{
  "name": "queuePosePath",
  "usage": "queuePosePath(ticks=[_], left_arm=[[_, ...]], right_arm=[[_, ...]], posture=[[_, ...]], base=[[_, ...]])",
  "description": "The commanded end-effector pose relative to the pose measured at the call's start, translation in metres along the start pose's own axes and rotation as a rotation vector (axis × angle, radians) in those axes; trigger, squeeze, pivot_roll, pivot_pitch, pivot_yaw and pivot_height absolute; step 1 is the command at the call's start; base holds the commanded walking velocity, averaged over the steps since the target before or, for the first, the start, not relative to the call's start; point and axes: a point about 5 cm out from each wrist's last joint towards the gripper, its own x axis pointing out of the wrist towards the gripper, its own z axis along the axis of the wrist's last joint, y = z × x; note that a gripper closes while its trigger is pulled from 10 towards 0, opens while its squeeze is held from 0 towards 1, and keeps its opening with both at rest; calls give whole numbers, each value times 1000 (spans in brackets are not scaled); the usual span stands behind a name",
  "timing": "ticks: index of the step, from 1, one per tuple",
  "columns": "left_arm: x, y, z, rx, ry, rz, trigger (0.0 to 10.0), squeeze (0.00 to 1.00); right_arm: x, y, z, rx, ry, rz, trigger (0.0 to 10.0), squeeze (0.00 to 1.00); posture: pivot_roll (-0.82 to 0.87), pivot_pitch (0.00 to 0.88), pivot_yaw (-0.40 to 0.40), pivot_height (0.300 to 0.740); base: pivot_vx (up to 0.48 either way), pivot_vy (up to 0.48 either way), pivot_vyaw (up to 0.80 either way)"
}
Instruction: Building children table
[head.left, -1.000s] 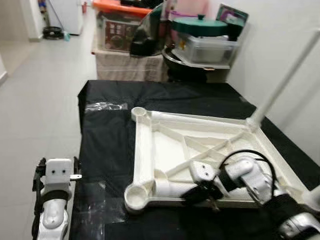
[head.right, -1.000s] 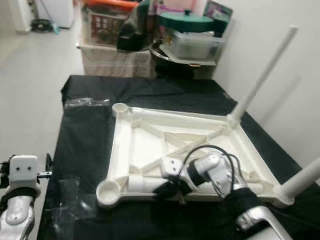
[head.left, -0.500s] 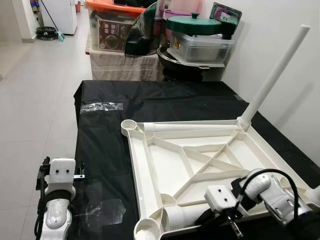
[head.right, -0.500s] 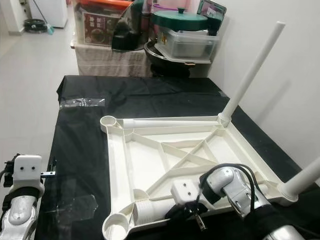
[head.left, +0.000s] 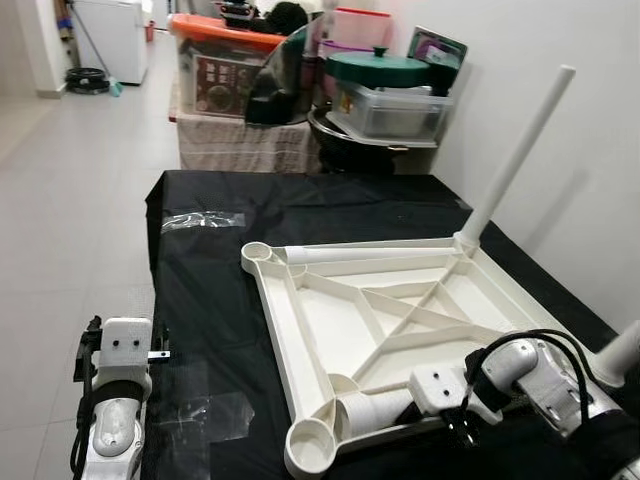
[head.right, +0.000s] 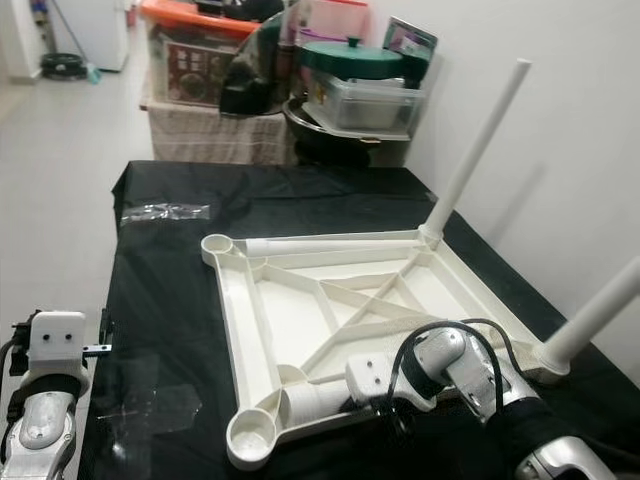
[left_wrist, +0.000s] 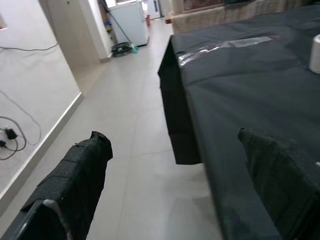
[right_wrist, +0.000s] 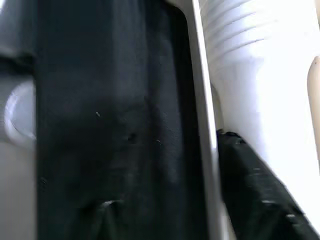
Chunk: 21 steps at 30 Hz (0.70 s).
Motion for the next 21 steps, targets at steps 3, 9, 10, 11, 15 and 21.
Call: queuePosePath(ticks=[3,9,10,11,15,21], left_arm=[[0,-5,-1,4,-3,-19,10000,0],[1,-4,-1,4,-4,-17,10000,0],[1,-4,-1,4,-4,-17,10000,0],[1,-5,-1,2,-5,-20,10000,0],[1,-6,-1,-2,-6,-25,10000,0],[1,-10,0,-12,-13,-39,10000,0]], right_arm=[[-6,-5,11,11,-103,2,10000,1000],[-43,-16,33,-20,-207,-62,10000,1000],[-43,-16,33,-20,-207,-62,10000,1000],[-50,-15,37,-31,-210,-71,10000,1000],[-56,-14,41,-44,-210,-77,10000,1000],[-70,-14,47,-63,-221,-122,10000,1000]], posture=[[26,0,-133,740],[28,0,-132,740],[28,0,-132,740],[27,0,-132,740],[24,0,-130,740],[20,0,-125,740]], base=[[0,0,0],[0,0,0],[0,0,0],[0,0,0],[0,0,0],[0,0,0]])
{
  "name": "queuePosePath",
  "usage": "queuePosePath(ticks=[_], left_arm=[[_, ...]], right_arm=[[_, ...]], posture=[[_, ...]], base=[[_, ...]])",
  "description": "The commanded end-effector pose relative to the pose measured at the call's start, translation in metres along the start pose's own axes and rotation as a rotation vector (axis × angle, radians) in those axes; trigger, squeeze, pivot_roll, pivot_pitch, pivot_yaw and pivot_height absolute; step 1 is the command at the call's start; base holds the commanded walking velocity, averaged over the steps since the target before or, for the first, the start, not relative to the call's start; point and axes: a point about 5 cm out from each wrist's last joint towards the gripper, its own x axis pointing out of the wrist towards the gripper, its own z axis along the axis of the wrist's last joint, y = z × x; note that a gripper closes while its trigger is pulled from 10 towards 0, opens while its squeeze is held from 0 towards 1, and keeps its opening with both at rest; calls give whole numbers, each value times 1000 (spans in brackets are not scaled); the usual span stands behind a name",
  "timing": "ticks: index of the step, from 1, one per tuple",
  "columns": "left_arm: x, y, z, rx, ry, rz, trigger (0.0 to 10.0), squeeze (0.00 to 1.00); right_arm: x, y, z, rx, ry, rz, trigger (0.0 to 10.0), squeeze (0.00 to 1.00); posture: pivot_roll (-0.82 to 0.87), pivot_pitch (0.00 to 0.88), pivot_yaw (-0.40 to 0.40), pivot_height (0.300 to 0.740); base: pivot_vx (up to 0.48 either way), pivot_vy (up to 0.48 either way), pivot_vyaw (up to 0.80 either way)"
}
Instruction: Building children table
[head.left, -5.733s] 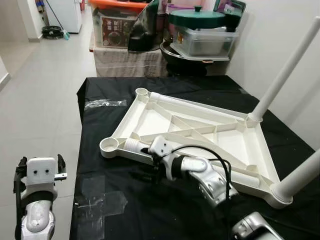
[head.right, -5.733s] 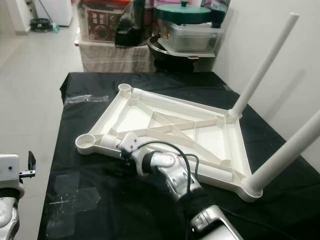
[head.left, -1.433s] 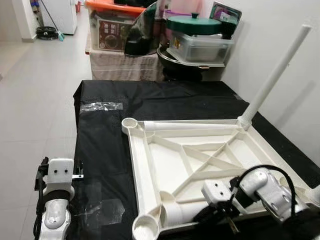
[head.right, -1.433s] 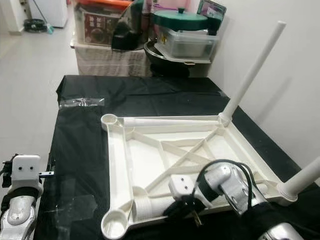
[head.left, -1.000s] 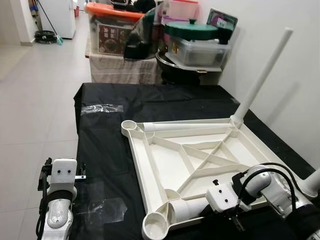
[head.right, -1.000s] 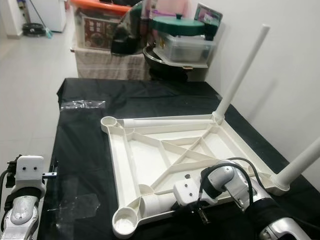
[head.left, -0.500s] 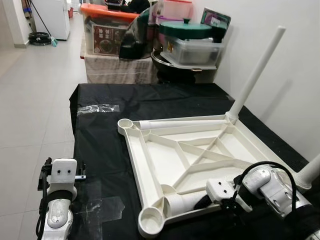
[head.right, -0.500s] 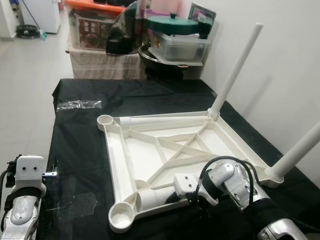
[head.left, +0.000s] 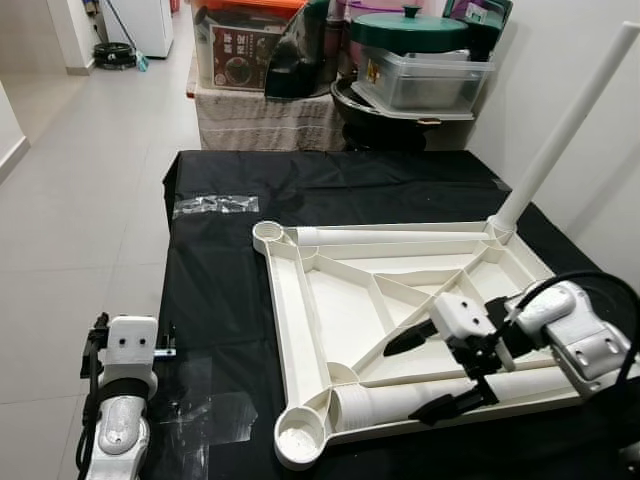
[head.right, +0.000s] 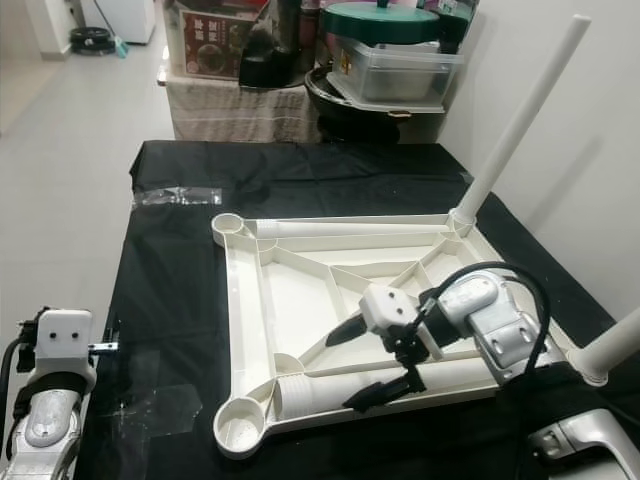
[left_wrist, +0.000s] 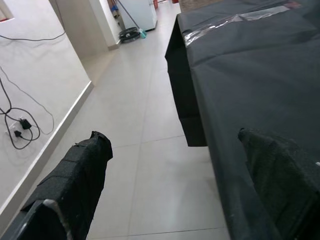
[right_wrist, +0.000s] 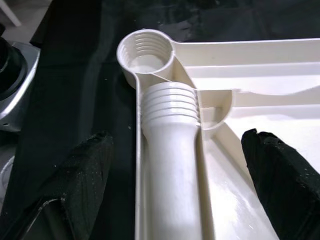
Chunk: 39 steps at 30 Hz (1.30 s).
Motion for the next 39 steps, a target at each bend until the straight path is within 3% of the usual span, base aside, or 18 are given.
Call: queuePosePath(ticks=[1,4,5,6,7,8,10,11,13,14,15,17,22,28,31,39], left_arm=[[0,-7,0,-7,-6,-25,10000,0],[0,-7,0,-7,-6,-25,10000,0],[0,-8,2,-15,-17,-30,10000,0],[0,-9,4,-35,-30,-39,10000,0],[-1,-11,6,-44,-41,-52,10000,0],[-1,-11,6,-44,-41,-52,10000,0],[-3,-13,8,-53,-51,-68,10000,0],[-3,-13,8,-53,-51,-68,10000,0],[-6,-15,10,-60,-55,-80,10000,0],[-6,-15,10,-60,-55,-80,10000,0],[-7,-16,11,-63,-58,-90,10000,0],[-7,-16,11,-63,-58,-90,10000,0],[-10,-18,12,-70,-62,-99,10000,0],[-13,-22,14,-90,-69,-124,10000,0],[-18,-30,21,-94,-106,-210,10000,0],[-18,-32,25,-95,-120,-224,10000,0]], right_arm=[[-7,-4,8,-19,-34,-45,10000,1000],[-7,-4,8,-19,-34,-45,10000,1000],[-7,-17,17,-15,-119,-150,10000,1000],[-3,-40,29,5,-234,-355,10000,737],[3,-58,39,53,-369,-534,10000,0],[3,-58,39,53,-369,-534,10000,0],[15,-76,46,161,-506,-715,10000,0],[15,-76,46,161,-506,-715,10000,0],[40,-81,42,232,-551,-868,10000,0],[40,-81,42,232,-551,-868,10000,0],[57,-82,36,293,-571,-996,10000,0],[57,-82,36,293,-571,-996,10000,0],[63,-79,31,328,-596,-1184,10000,0],[59,-77,26,365,-610,-1297,10000,0],[62,-76,26,420,-628,-1371,10000,0],[71,-74,27,452,-636,-1381,10000,0]], posture=[[20,0,-126,740],[20,0,-126,740],[20,0,-127,740],[30,0,-131,740],[34,0,-131,740],[34,0,-131,740],[39,0,-131,740],[39,0,-131,740],[48,0,-131,740],[48,0,-131,740],[53,0,-133,740],[53,0,-133,740],[55,0,-135,740],[56,0,-133,740],[54,0,-127,740],[60,0,-125,740]], base=[[0,0,0],[0,0,0],[0,0,0],[0,0,0],[0,0,0],[0,0,0],[0,0,0],[0,0,0],[0,0,0],[0,0,0],[0,0,0],[0,0,0],[0,0,0],[0,0,0],[0,0,0],[0,0,0]])
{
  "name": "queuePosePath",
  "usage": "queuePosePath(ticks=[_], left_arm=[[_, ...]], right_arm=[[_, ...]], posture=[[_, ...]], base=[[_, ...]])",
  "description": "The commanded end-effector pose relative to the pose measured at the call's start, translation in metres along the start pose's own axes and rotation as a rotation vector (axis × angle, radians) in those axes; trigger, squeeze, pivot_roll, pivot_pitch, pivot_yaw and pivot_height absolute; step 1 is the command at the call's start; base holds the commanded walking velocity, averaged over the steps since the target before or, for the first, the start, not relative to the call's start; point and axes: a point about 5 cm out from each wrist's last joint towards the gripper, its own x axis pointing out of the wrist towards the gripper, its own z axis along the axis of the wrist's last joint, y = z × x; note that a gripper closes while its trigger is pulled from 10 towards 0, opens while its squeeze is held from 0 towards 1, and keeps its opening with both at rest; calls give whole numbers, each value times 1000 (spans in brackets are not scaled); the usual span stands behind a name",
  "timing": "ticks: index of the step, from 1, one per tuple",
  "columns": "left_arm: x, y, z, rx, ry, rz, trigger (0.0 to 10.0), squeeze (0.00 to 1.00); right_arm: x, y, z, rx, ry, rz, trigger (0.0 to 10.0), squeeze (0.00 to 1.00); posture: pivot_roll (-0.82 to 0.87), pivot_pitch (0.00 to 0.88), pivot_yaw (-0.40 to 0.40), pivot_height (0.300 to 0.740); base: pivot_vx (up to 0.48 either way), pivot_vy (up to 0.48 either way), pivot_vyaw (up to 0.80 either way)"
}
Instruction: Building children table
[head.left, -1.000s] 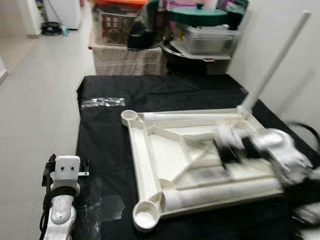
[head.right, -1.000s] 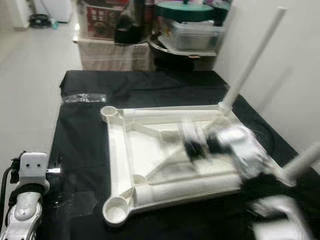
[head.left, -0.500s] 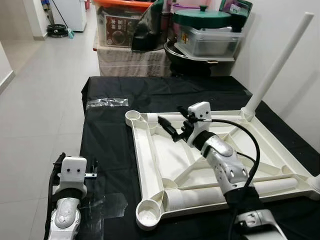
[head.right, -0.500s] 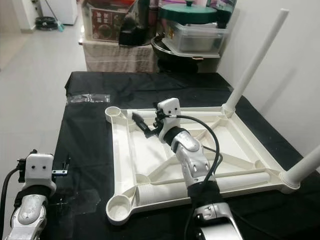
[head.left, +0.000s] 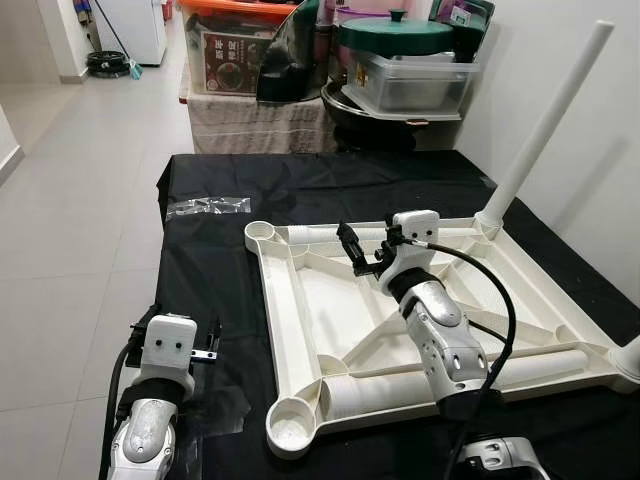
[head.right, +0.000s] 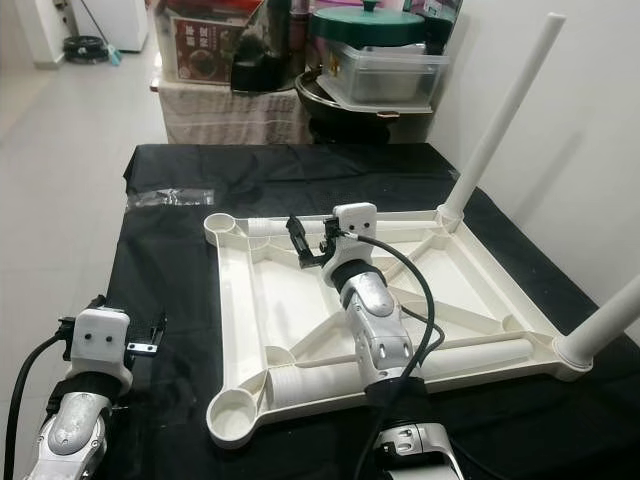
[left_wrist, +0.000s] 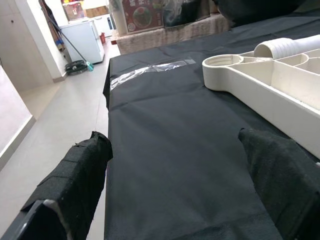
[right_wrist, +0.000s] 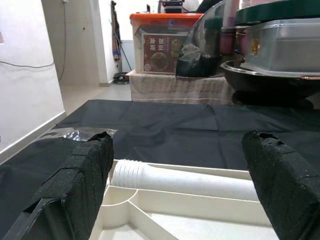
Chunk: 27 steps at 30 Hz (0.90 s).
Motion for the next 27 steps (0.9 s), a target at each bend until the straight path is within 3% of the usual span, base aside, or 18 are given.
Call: queuePosePath(ticks=[1,11,14,18,27], left_arm=[[-1,-1,2,1,-12,-10,10000,0],[-2,-2,6,14,-30,-35,10000,0],[-1,-2,8,0,-33,-42,10000,0],[0,-2,8,-1,-36,-42,10000,0],[0,-3,8,0,-37,-45,10000,0]], right_arm=[[-2,3,-3,7,6,-4,10000,0],[1,15,-4,23,-4,-15,10000,0],[2,18,-3,34,-7,-22,10000,0],[2,18,-3,35,-8,-24,10000,0],[0,16,-3,34,-4,-36,10000,0]], posture=[[60,0,-125,740],[67,0,-123,740],[65,0,-120,740],[65,0,-120,740],[56,0,-115,740]], base=[[0,0,0],[0,0,0],[-357,0,0],[-371,0,0],[0,0,0]])
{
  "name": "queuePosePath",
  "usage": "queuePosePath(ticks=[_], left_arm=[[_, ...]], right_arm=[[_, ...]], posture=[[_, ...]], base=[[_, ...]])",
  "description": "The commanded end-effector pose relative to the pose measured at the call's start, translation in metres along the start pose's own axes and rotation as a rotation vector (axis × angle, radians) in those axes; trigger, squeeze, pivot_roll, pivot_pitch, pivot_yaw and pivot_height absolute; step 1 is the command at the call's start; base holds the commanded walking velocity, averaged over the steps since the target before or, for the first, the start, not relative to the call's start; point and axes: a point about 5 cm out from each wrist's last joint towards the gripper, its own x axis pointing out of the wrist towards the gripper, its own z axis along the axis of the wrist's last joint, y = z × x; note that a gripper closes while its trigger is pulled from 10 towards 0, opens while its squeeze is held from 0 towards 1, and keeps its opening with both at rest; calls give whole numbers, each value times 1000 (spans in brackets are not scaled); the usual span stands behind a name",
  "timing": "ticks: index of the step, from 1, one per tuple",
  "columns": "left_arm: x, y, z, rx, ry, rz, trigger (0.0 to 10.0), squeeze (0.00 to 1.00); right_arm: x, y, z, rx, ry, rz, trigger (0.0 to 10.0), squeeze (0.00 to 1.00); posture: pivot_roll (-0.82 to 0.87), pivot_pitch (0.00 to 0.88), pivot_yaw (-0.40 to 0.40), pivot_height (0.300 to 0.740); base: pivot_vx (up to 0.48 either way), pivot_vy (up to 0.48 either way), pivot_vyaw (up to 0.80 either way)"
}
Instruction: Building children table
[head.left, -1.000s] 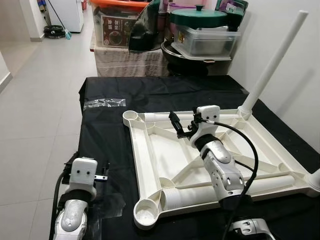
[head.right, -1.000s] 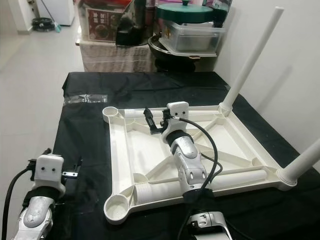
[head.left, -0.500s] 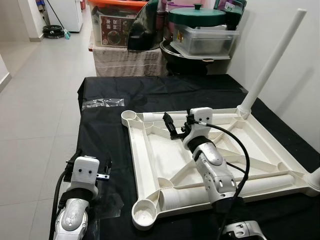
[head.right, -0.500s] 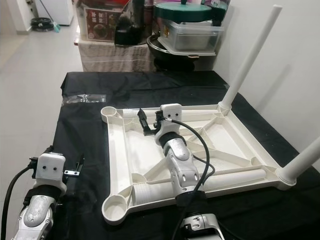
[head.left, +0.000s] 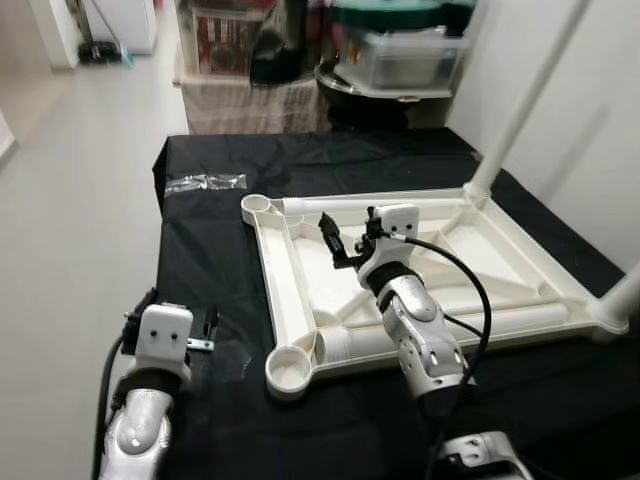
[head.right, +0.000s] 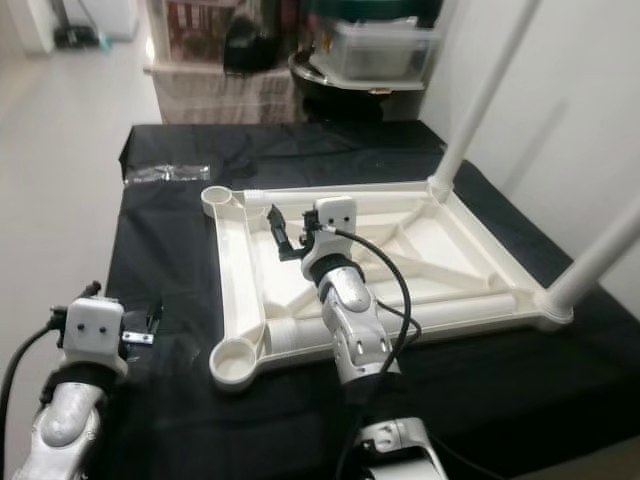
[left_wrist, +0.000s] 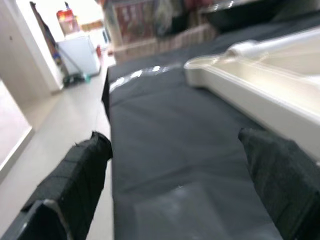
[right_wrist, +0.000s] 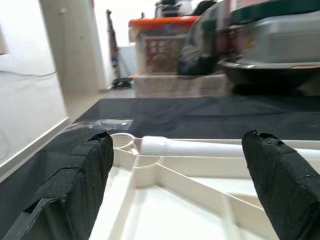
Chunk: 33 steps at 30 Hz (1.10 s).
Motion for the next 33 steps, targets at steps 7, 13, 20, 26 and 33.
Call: queuePosePath(ticks=[7,13,20,26,33], left_arm=[[3,-2,3,0,-9,-7,10000,0],[3,10,-6,-28,48,76,10000,0],[3,11,-7,-39,51,83,10000,0],[4,8,-6,-41,50,72,10000,0],[5,8,-6,-32,40,75,10000,0]], right_arm=[[-1,-4,2,2,-1,-25,10000,0],[-2,-4,0,4,22,-22,10000,0],[-2,-3,-2,15,33,-16,10000,0],[-1,-3,-2,9,44,-16,10000,0],[4,3,-6,35,115,-2,10000,0]], posture=[[52,0,-116,740],[51,0,-120,740],[50,0,-120,740],[47,0,-119,740],[49,0,-123,740]], base=[[0,0,0],[0,55,0],[0,437,0],[0,480,0],[0,274,0]])
